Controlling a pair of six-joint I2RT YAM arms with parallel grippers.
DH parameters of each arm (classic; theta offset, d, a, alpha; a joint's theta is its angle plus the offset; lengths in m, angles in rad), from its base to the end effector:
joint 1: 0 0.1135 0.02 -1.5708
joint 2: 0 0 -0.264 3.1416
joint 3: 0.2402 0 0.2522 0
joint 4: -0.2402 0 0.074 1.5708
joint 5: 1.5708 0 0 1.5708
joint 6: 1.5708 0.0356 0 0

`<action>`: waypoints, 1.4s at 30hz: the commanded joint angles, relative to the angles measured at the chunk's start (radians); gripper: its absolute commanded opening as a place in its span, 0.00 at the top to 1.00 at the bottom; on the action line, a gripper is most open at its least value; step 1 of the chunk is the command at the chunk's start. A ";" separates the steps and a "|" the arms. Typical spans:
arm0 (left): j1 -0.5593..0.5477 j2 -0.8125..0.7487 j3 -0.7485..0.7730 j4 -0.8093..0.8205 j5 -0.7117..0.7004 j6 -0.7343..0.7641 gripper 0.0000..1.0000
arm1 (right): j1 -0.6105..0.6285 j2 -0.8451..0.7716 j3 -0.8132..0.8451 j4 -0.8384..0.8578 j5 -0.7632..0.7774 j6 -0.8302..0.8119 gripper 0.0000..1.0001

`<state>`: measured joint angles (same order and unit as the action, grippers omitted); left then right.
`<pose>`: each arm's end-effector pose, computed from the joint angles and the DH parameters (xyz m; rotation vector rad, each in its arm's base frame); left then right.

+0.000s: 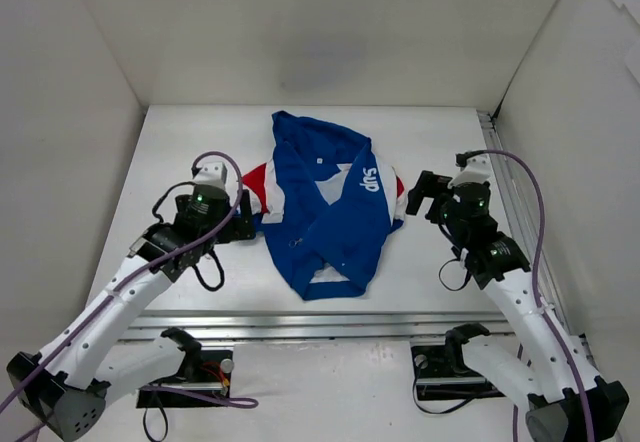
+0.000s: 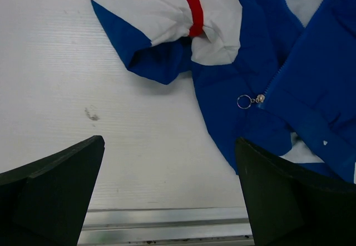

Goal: Zip up the jacket

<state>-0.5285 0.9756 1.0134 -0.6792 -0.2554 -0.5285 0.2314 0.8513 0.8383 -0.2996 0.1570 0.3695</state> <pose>0.1784 -0.0938 0.3364 -0.1417 2.2010 -0.3123 0.1917 0.0394 0.3353 0.2377 1.8729 0.2643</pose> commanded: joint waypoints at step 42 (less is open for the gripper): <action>-0.208 0.422 -0.253 0.486 0.283 -0.255 0.37 | 0.508 0.790 0.282 -0.069 0.016 0.075 0.54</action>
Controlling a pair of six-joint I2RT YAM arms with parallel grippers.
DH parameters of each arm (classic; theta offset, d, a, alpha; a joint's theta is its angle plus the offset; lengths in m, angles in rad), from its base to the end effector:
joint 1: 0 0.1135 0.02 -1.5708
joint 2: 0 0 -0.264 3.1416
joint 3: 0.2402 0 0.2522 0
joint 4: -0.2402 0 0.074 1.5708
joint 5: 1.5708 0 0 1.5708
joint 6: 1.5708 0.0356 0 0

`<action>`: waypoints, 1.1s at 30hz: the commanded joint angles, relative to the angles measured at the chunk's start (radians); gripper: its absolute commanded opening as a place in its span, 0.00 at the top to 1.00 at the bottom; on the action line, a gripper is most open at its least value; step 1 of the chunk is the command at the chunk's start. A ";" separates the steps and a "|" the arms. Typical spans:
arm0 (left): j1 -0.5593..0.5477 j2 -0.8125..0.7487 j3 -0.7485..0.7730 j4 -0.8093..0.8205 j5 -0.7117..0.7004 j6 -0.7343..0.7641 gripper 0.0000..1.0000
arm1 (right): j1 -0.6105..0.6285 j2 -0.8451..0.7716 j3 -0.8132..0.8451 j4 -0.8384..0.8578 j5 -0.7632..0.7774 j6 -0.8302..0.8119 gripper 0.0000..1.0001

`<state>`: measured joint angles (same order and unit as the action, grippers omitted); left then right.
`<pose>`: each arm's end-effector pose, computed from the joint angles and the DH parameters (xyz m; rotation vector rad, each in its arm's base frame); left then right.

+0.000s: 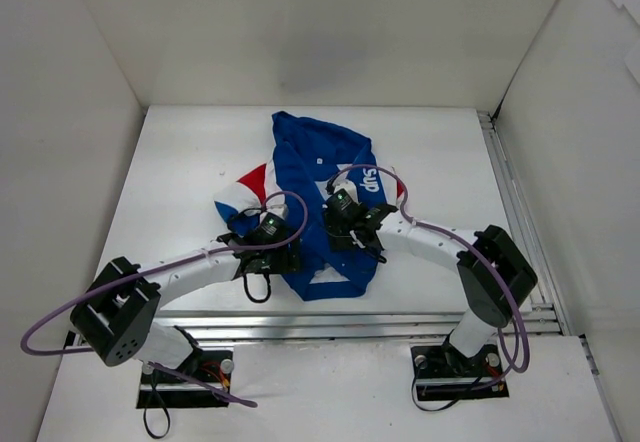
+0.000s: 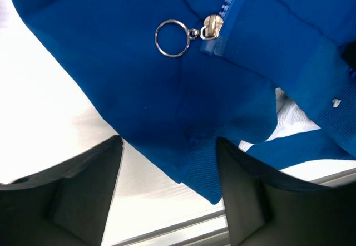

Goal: Zip up the jacket

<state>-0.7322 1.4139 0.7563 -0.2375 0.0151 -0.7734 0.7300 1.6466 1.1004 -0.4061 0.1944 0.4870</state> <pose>0.2063 -0.1861 0.1865 -0.0464 2.5857 -0.6354 0.2607 0.2240 0.2120 -0.2270 2.5058 0.2581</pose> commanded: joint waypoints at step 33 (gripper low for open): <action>0.074 -0.147 -0.031 -0.158 -0.069 0.100 0.97 | 0.092 -0.217 0.038 -0.448 0.200 -0.116 1.00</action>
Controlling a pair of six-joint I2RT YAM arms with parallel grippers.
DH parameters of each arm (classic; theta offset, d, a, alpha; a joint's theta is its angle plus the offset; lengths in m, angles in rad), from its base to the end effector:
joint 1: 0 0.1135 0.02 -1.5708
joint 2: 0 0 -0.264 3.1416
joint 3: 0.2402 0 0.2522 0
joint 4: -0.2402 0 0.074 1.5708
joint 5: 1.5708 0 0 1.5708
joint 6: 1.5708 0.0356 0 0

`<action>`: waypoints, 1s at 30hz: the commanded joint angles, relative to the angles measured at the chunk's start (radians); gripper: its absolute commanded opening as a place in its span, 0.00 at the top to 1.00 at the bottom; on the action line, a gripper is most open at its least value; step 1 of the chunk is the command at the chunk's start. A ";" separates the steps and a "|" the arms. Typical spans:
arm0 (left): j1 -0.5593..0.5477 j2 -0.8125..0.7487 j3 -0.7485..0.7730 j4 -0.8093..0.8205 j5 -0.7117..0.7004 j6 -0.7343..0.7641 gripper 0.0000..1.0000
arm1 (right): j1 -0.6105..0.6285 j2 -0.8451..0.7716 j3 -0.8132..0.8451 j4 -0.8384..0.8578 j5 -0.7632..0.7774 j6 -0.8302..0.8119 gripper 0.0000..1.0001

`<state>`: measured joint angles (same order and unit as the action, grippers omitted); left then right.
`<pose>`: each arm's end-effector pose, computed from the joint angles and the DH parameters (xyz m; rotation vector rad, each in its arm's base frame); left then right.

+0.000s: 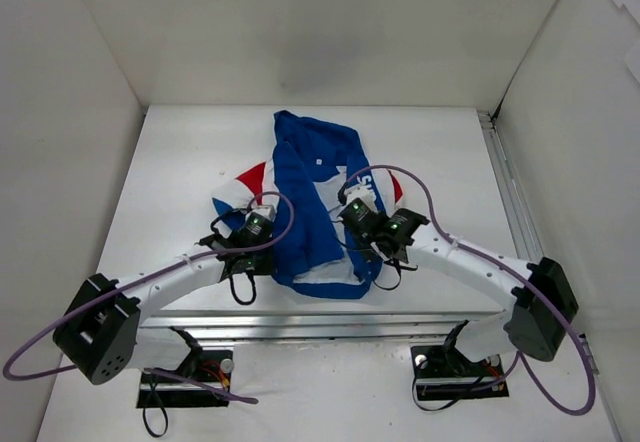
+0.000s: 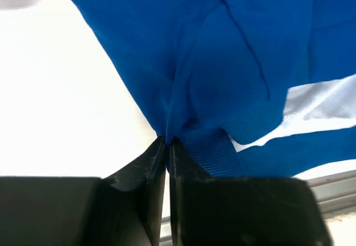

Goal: Zip up the jacket

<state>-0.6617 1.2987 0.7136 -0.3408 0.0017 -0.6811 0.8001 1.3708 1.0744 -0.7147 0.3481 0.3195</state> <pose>0.1990 -0.1551 0.1949 -0.0243 2.5854 -0.5391 0.2013 0.1898 0.2670 -0.4702 2.4477 0.0090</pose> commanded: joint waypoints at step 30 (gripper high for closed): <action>0.004 -0.269 -0.017 -0.109 -0.134 -0.101 0.20 | 0.163 0.298 0.197 -0.198 0.146 0.412 0.23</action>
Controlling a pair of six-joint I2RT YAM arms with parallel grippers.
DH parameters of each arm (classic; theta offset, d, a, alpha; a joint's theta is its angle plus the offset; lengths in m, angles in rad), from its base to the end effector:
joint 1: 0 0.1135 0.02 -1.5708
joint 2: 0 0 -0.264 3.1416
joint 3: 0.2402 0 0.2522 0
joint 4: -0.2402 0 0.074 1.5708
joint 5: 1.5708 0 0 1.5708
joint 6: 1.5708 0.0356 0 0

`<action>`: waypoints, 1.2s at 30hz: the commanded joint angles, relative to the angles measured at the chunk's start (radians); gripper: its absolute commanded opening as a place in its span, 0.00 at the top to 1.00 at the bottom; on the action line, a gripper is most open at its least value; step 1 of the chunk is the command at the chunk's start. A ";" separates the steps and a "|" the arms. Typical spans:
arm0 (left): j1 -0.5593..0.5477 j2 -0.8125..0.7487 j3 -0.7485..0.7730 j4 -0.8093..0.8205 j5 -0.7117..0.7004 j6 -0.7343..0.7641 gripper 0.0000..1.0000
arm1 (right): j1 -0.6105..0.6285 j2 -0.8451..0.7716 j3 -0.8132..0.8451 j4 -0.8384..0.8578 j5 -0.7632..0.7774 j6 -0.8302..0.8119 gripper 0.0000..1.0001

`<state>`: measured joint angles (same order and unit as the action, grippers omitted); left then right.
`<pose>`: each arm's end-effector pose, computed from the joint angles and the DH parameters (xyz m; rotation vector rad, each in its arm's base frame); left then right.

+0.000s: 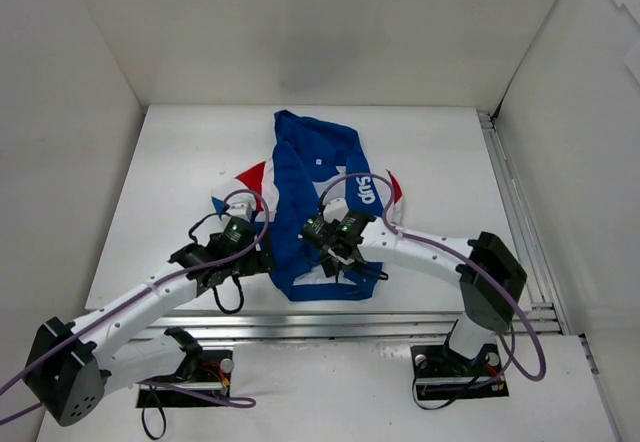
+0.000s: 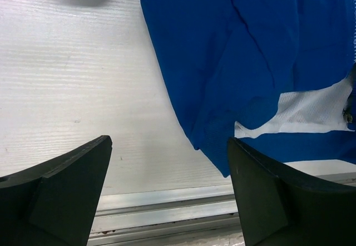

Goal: Zip up the jacket

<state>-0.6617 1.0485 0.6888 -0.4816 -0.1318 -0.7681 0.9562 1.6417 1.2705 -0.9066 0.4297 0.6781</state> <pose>0.1698 -0.1263 0.2308 -0.1930 2.4565 -0.4938 0.1963 0.2524 0.2421 -0.2806 2.6160 -0.1097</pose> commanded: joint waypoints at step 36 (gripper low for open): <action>-0.159 0.752 0.558 0.152 0.101 -0.138 0.17 | -0.270 -0.255 -0.255 0.250 -0.151 -0.134 1.00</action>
<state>-0.8238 1.7817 1.1755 -0.3244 -0.0296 -0.8841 0.6983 1.4322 1.0237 -0.7033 0.2886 0.5488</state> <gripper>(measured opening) 0.830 0.053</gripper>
